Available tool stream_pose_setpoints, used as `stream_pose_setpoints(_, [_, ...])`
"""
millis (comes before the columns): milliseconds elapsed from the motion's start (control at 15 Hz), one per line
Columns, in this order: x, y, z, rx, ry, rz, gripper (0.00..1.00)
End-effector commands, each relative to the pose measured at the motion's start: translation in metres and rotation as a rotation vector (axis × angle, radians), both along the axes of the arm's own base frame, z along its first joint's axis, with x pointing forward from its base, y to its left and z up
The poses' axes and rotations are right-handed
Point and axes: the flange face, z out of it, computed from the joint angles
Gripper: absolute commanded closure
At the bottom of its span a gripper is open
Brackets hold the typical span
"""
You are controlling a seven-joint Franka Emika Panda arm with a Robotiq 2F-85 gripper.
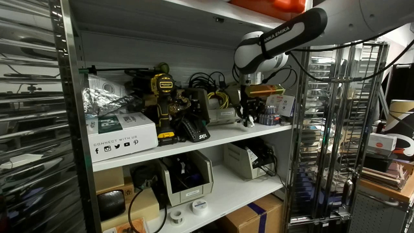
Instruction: Put the white cable in the storage box
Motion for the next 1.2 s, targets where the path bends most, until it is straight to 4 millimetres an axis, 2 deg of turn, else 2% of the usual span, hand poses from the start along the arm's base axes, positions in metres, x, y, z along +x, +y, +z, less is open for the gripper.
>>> stream_pose_setpoints(0, [-0.032,0.012,0.03,-0.001,-0.083,0.045,0.93])
stream_pose_setpoints(133, [-0.038,0.017,0.034,-0.015,-0.162,0.055,0.93])
stream_pose_setpoints(267, [-0.034,0.02,0.039,-0.028,-0.254,0.067,0.93])
stream_pose_setpoints(667, [0.002,0.037,0.059,-0.099,-0.541,0.144,0.93])
stream_pose_setpoints(1133, [0.041,0.066,0.055,-0.139,-0.73,0.263,0.93])
